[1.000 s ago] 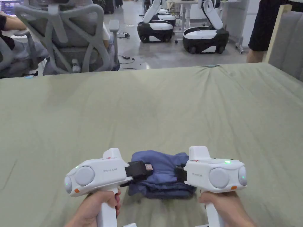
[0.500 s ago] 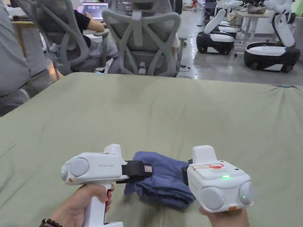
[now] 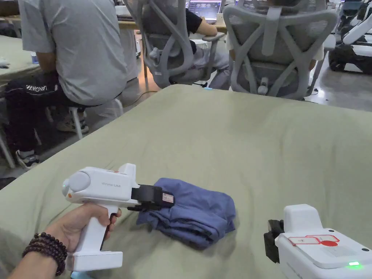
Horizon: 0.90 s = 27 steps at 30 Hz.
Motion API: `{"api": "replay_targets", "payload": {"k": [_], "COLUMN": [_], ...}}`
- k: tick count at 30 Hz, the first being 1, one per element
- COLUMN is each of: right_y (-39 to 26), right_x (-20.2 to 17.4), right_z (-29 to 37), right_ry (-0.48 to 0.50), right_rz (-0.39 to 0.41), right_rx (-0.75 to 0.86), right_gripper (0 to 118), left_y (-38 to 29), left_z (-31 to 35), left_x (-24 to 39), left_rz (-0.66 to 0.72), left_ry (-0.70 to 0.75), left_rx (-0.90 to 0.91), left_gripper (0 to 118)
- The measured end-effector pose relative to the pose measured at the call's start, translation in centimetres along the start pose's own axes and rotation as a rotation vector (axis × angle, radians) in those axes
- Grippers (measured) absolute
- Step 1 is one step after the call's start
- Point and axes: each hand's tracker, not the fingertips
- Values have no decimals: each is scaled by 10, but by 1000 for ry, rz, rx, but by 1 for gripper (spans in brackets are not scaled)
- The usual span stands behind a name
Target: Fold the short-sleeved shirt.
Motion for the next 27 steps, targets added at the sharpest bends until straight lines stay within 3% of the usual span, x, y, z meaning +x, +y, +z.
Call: {"api": "replay_targets", "payload": {"k": [2, 3, 4, 6, 7, 8, 12, 13, 16, 18, 27], "right_y": [-4, -5, -5, -5, -4, -3, 1, 3, 13, 24, 61], "right_x": [3, 6, 8, 12, 14, 18, 34, 38, 51, 59, 150], "right_z": [-4, -3, -1, 5, 8, 11, 19, 20, 28, 48, 144], "right_ry": [7, 10, 15, 11, 4, 0, -16, -30, -69, -75, -156], "right_rz": [-1, -5, -10, -12, -9, -5, -15, -14, -1, -7, -24], "right_rx": [-12, -15, -15, -16, -12, -4, 15, 20, 39, 60, 235], "right_gripper": [1, 1, 1, 1, 1, 1, 1, 1, 1, 1, 1], "left_y": [-1, -1, -1, -1, 0, 3, 6, 7, 3, -7, -24], "left_z": [-8, -8, -7, -7, 0, 8, 29, 34, 40, 39, -16], "left_x": [14, 18, 24, 33, 39, 43, 71, 77, 118, 166, 377], "left_rz": [-23, -41, -77, -128, -119, -125, -118, -122, -183, -227, -445], "left_ry": [15, 27, 64, 143, 199, 199, 351, 361, 398, 499, 341], "left_rx": [4, 17, 38, 67, 87, 126, 211, 233, 305, 361, 549], "left_gripper": [41, 49, 63, 114, 118, 111, 118, 108, 0, 1, 1]}}
